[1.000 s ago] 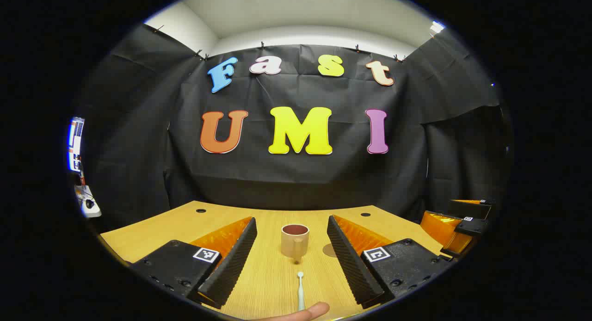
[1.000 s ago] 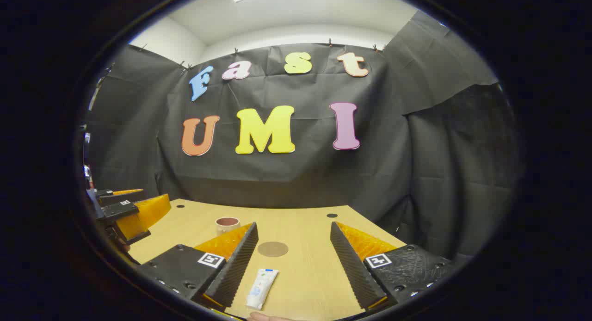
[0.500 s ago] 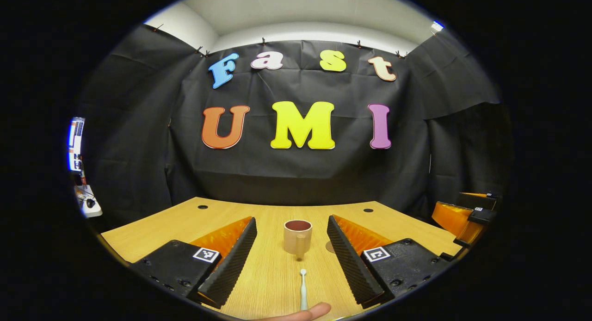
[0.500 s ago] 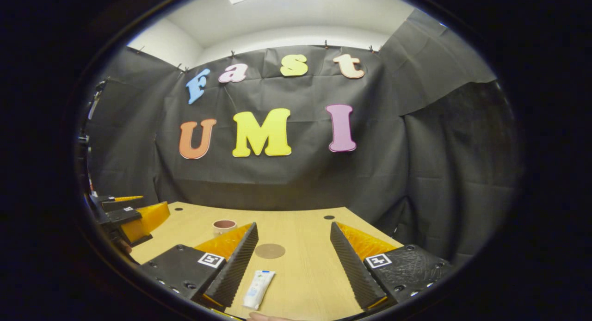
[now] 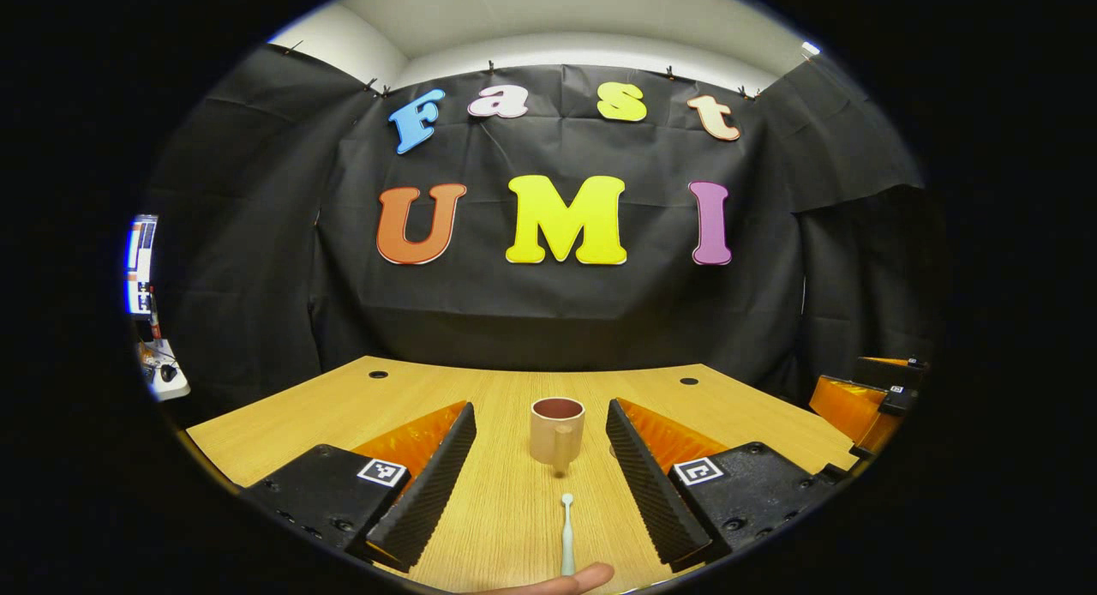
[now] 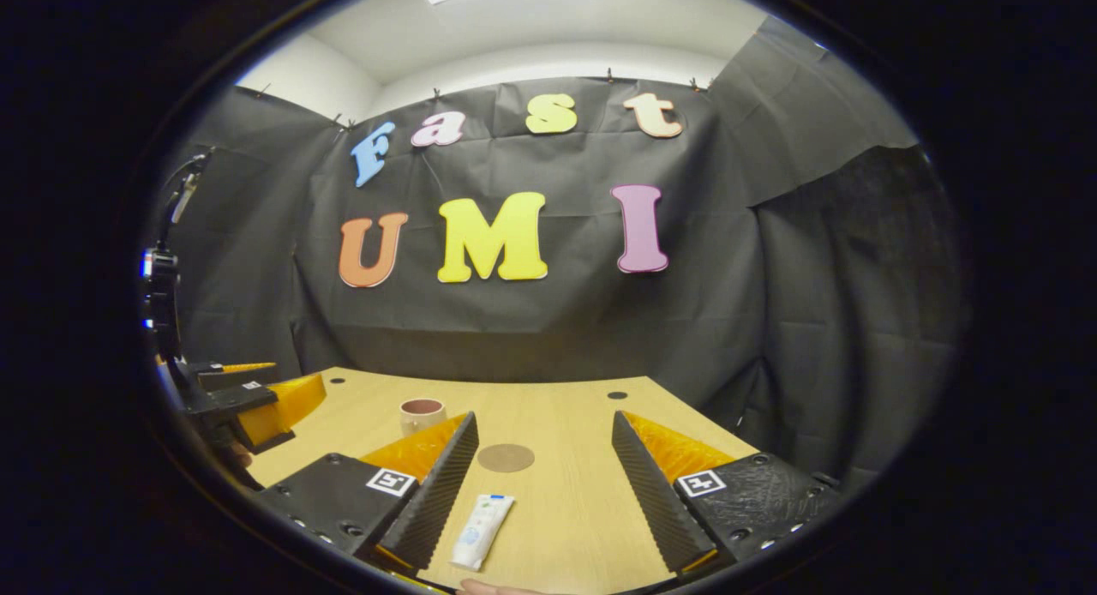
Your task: Put the toothbrush and toothpaste on the desktop into the cup, then pick up the cup and place it on the coaster on the desktop.
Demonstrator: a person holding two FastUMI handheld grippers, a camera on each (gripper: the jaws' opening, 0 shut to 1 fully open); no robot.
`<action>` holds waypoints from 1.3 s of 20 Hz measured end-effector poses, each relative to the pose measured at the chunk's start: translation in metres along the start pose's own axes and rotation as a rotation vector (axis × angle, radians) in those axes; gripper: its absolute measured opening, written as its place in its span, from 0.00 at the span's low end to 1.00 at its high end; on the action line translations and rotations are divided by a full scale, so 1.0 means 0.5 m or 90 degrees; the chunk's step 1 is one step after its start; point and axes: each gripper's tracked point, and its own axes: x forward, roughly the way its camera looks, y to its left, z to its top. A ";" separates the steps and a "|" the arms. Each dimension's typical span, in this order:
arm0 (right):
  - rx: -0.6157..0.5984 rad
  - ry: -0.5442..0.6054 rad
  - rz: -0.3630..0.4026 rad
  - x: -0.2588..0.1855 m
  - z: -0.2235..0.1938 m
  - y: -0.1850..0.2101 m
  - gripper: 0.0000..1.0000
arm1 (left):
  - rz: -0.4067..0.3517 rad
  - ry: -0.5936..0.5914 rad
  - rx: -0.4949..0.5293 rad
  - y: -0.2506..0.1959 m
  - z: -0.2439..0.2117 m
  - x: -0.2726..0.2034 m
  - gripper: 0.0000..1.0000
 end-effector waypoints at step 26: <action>0.006 0.049 -0.008 0.032 -0.063 -0.014 0.95 | -0.036 0.415 -0.039 -0.070 -0.389 0.018 0.51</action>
